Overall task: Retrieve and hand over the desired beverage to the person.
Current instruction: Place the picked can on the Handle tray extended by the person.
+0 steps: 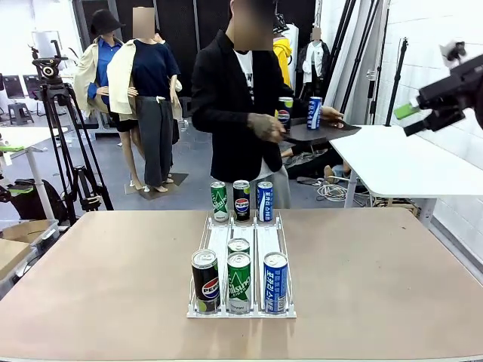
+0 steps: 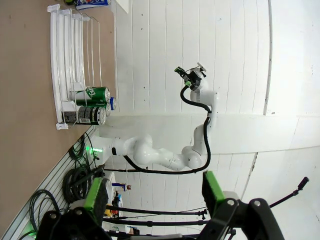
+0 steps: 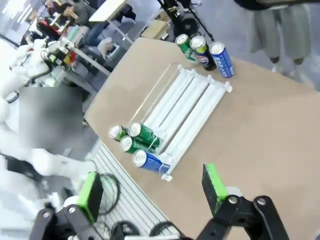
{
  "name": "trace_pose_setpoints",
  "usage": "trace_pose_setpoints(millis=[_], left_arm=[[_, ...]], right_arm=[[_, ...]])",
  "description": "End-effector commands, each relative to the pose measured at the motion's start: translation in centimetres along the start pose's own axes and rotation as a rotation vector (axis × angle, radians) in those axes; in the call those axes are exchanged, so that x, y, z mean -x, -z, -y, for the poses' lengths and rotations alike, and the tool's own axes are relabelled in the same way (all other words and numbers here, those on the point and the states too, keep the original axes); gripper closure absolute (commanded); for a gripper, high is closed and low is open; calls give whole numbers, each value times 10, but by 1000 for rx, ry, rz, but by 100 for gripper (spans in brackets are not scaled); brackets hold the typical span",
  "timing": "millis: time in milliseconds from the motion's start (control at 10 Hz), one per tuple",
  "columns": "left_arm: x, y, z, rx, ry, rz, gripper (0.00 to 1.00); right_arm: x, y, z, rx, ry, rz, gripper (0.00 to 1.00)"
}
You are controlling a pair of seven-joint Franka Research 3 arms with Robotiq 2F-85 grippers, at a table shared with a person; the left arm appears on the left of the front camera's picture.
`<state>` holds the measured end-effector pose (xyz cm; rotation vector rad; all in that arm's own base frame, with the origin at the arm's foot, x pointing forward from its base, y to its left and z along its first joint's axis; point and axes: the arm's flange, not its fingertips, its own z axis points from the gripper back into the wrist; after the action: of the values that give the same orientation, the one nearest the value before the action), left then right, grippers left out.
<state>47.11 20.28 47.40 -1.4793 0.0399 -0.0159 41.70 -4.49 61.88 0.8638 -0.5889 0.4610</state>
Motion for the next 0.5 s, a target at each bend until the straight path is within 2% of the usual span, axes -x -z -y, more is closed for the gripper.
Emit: trace_pose_setpoints(millis=[0, 200, 400], left_arm=[[1, 0, 2, -9, 1, 4, 0], [1, 0, 2, -9, 1, 4, 0], [1, 0, 2, -9, 1, 4, 0]], right_arm=[[16, 7, 33, -70, 50, 50, 0], [26, 13, 85, -148, 144, 43, 0], [32, 16, 112, -208, 196, 65, 0]])
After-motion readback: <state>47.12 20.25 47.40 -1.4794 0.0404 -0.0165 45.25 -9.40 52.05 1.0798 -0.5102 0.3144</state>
